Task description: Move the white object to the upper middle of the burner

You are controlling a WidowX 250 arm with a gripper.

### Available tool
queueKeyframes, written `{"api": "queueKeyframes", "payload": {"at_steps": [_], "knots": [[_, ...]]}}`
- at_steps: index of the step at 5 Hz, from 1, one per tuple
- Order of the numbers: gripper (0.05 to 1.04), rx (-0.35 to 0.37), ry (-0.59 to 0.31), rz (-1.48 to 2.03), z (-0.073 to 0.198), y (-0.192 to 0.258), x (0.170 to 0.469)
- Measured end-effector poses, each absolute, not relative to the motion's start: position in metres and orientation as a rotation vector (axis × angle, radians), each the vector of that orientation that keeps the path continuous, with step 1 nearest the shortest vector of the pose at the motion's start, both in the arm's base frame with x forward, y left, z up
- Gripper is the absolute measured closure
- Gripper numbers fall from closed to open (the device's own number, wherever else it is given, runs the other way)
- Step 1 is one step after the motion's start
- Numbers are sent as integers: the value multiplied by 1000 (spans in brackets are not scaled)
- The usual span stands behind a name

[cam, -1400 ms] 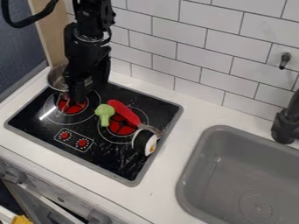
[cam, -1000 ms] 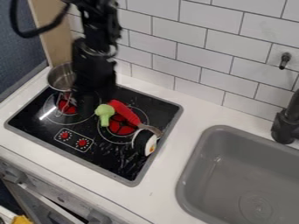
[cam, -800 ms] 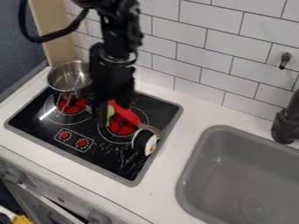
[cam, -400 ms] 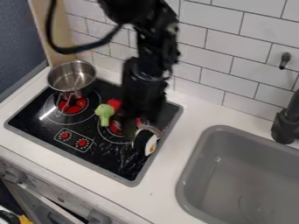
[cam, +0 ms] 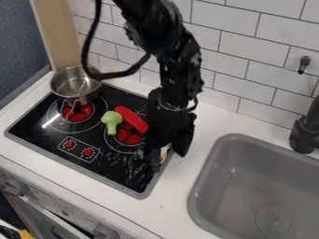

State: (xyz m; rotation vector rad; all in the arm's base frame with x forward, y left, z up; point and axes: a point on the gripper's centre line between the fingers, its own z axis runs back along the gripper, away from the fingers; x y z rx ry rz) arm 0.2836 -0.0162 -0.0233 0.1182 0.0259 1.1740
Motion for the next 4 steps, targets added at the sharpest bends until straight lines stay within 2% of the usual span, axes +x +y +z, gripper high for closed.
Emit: {"api": "queueKeyframes", "payload": {"at_steps": [2,3,4], "knots": [[84,172,22,1195,-24,-9,278],[84,164,-5,1206,-13,-7,275],[135,140,-17,1233,-7,1,272]]}}
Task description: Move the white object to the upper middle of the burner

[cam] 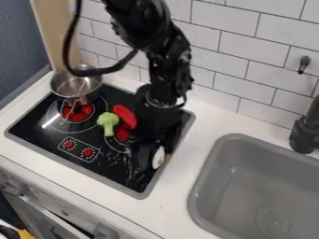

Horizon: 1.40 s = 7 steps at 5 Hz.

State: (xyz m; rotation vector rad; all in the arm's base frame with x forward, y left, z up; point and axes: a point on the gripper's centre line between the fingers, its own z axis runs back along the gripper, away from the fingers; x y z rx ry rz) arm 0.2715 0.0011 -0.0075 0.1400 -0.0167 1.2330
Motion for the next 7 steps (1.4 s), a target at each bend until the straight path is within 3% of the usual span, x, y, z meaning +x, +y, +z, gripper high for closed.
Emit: {"api": "queueKeyframes", "payload": {"at_steps": [2,3,5,7], "knots": [[663,153,-34,1248,-11,3,275],[750,149,-33,1248,-16,3,278],[758,150,-42,1243,-13,4,277],[758,117,-143,1255,32,11,277]]}}
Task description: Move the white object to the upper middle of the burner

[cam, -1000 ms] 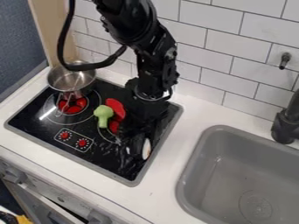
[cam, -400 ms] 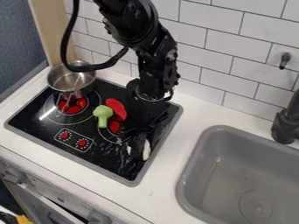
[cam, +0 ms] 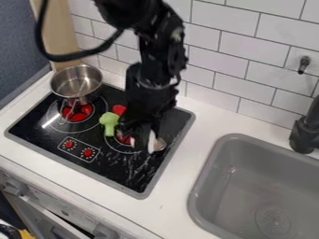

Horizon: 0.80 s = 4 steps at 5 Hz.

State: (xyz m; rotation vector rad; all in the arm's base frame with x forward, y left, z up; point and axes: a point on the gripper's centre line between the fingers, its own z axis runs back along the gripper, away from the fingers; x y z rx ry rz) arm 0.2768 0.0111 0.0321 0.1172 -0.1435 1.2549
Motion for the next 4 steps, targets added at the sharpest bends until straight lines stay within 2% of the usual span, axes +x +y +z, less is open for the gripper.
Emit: {"api": "queueKeyframes", "payload": {"at_steps": [2,3,4], "knots": [[758,89,-209,1359,60,50,295],[758,62,-211,1409,64,73,321],[758,91,-206,1413,59,85,347]]}}
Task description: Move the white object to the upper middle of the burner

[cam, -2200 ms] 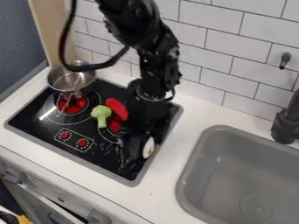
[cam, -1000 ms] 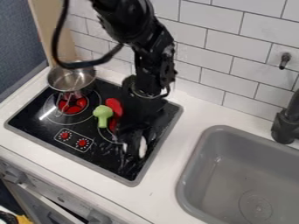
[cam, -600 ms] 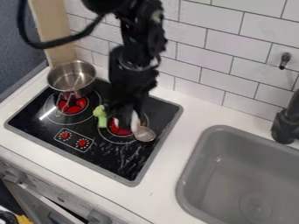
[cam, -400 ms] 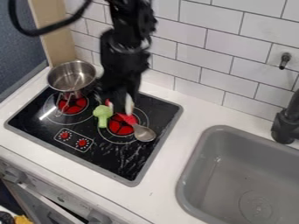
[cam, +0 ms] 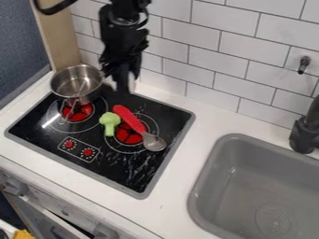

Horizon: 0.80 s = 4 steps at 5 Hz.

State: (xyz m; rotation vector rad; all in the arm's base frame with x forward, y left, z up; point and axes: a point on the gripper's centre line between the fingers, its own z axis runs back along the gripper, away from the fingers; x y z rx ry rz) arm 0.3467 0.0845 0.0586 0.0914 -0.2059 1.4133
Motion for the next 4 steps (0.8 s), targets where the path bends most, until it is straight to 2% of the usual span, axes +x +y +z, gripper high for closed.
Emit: {"api": "queueKeyframes", "payload": {"at_steps": [3,4], "knots": [[758,163,-131,1409,8,116,371],[698,173,-98,1410,-4,119,370]]}}
